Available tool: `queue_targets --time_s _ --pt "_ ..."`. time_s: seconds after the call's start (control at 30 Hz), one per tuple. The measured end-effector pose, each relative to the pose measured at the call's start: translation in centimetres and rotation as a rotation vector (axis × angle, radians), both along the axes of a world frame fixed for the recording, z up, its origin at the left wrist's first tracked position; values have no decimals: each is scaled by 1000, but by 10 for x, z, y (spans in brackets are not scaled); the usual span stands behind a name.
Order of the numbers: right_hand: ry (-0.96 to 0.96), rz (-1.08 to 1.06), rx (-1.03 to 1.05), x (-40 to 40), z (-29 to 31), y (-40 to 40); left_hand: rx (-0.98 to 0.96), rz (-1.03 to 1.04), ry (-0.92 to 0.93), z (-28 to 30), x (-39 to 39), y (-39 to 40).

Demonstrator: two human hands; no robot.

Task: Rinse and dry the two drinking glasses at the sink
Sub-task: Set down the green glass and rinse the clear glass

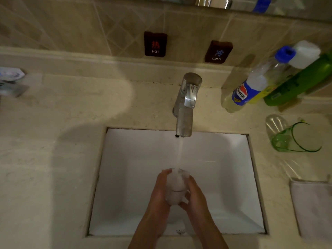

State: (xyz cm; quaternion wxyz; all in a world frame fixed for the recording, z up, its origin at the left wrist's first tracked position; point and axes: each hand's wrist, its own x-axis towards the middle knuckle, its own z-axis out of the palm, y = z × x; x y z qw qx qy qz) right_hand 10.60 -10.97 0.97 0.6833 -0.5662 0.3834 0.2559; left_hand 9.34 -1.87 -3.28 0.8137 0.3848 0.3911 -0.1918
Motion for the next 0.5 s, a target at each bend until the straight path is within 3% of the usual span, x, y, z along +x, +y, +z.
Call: queue_targets --time_s 0.17,0.3,0.43,0.5 --pt "-72 254 -184 14 9 -17 53 29 3 5 -2 7" --pt "-337 309 -457 50 44 -40 120 68 -20 -2 2 10" --pt "-604 318 -437 101 109 -34 142 93 -47 1 6 9" --pt "-648 397 -398 121 137 -21 120 80 -35 -3 3 9"
